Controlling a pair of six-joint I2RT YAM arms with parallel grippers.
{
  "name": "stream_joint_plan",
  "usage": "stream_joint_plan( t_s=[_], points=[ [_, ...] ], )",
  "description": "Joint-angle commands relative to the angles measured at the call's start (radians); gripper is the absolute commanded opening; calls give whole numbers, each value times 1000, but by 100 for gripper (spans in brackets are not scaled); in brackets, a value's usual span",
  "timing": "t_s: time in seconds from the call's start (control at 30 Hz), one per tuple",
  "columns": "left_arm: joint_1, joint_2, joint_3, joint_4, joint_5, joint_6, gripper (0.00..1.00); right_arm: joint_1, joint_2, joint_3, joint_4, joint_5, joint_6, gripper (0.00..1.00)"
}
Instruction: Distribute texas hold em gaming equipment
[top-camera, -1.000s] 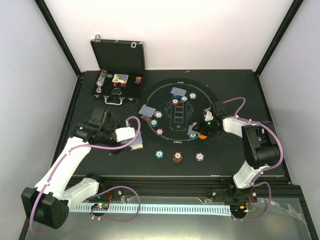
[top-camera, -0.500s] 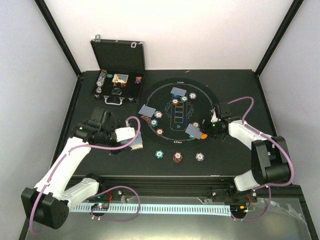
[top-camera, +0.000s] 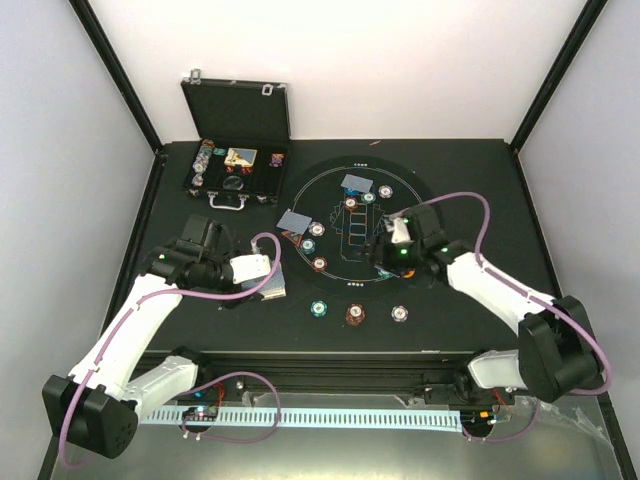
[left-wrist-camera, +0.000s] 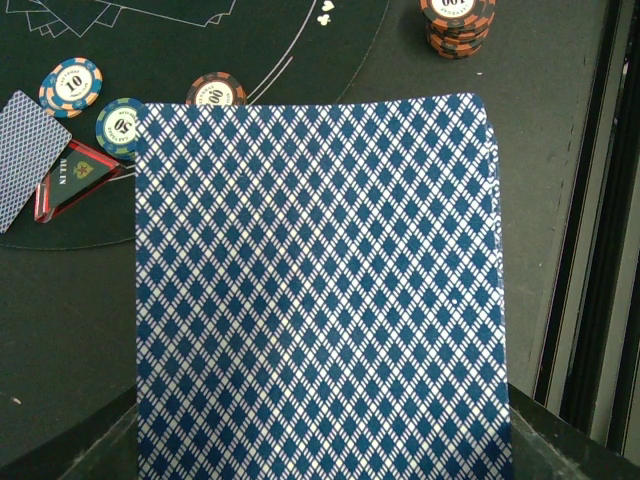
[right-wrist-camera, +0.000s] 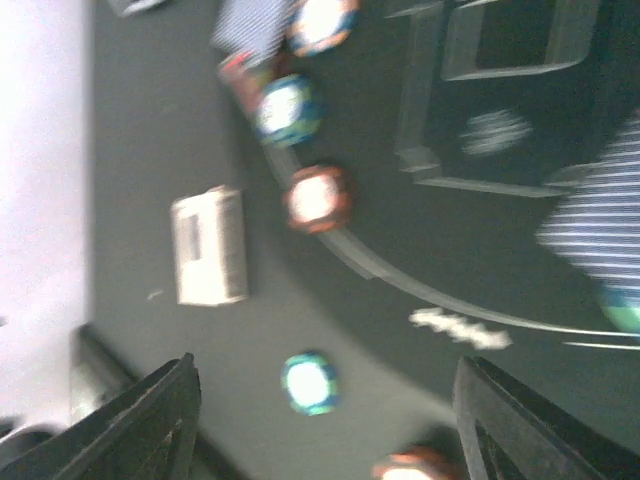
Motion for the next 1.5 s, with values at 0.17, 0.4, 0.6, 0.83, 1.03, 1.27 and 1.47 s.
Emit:
stream_joint_plan(
  t_s=[0.17,0.4,0.6,0.83,1.03,1.27,1.47],
  points=[
    [3,-8,22,14,24,0,2,334,160,115,470,-302,279,80],
    [3,-10,24,10,24,1,2,435,288,173,618,-344,363,80],
    [3,-9,25,11,25,1,1,474,367,211,668,-368,393,80],
    [3,-6,23,13,24,2,2,508,466,273,735,-410,430,80],
    [3,-5,24,14,29,0,1,524,573,341,769,-430,470,79],
    [3,-12,25,7,18,6,2,503,602,326,766,-424,472,71],
    [3,-11,27,8,24,7,2,439,562,210,798,-420,467,65]
  ],
)
